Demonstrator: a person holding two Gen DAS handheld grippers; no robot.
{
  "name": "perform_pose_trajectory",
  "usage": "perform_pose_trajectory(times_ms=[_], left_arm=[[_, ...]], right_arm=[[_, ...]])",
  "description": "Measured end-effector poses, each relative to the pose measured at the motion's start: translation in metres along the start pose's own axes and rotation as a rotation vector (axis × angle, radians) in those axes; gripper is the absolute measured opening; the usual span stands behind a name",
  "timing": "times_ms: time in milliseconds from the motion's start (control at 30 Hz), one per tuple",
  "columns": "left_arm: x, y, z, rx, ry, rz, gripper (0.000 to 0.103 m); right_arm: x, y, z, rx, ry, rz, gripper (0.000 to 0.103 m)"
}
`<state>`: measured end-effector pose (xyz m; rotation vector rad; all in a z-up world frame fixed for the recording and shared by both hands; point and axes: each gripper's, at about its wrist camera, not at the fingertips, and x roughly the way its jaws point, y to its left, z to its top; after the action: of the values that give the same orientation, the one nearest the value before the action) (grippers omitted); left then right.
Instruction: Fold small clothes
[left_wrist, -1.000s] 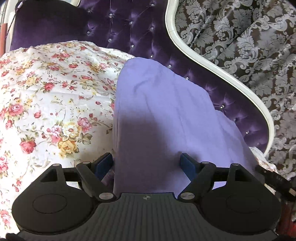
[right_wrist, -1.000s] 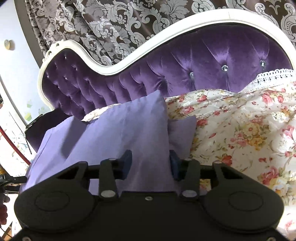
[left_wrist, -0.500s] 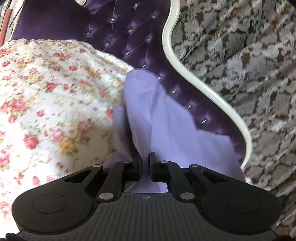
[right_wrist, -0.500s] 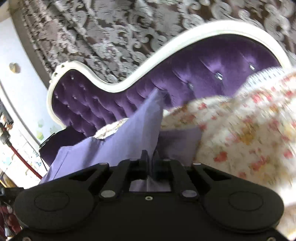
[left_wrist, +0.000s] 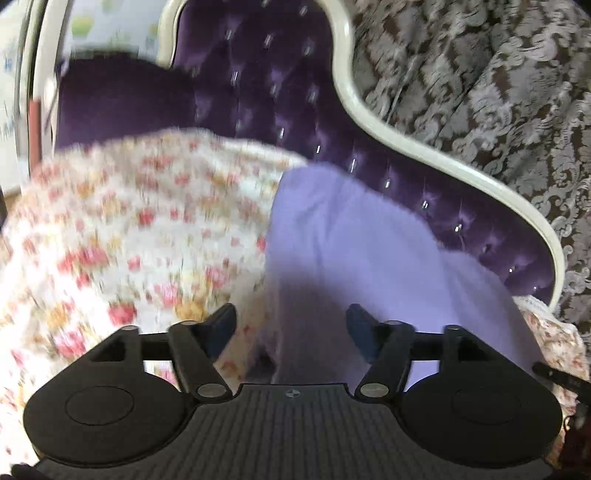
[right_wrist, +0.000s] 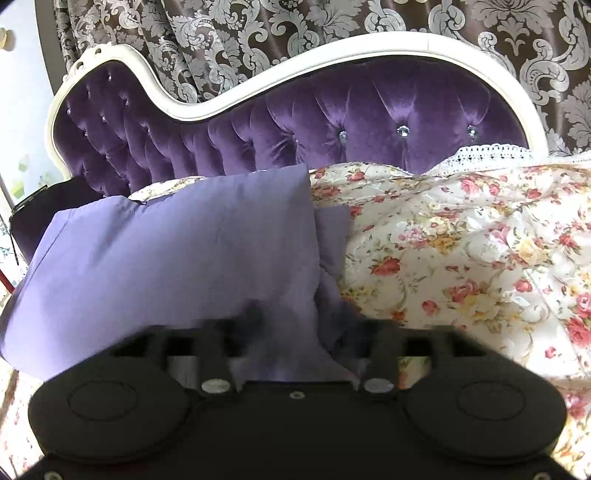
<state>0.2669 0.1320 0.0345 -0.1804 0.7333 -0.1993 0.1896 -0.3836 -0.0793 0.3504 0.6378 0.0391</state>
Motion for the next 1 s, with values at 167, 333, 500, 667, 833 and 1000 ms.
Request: perform_pose_trajectory(times_ms=[167,333,500,667,833,1000], left_arm=[[-0.016,-0.053,0.021,0.138,-0.065,0.032,0.076],[0.0,-0.106,0.036,0.25,-0.053,-0.007,0.077],[0.046,-0.139,0.037,0.272,0.029,-0.019,0.077],[0.1,-0.153,0.023,0.284,0.123,0.03,0.077],[0.143,-0.147,-0.009,0.359,0.185,0.122,0.083],[0.154,-0.142,-0.022,0.368,0.188,0.144,0.086]], right_arm=[[0.001,-0.004,-0.013,0.047,0.013,0.025,0.086],[0.0,-0.014,-0.017,0.133,0.017,0.07,0.095],[0.0,-0.024,-0.018,0.214,0.023,0.135,0.097],[0.004,-0.032,-0.017,0.264,0.038,0.176,0.099],[0.007,-0.035,-0.017,0.265,0.047,0.199,0.1],[0.009,-0.036,-0.02,0.264,0.036,0.213,0.102]])
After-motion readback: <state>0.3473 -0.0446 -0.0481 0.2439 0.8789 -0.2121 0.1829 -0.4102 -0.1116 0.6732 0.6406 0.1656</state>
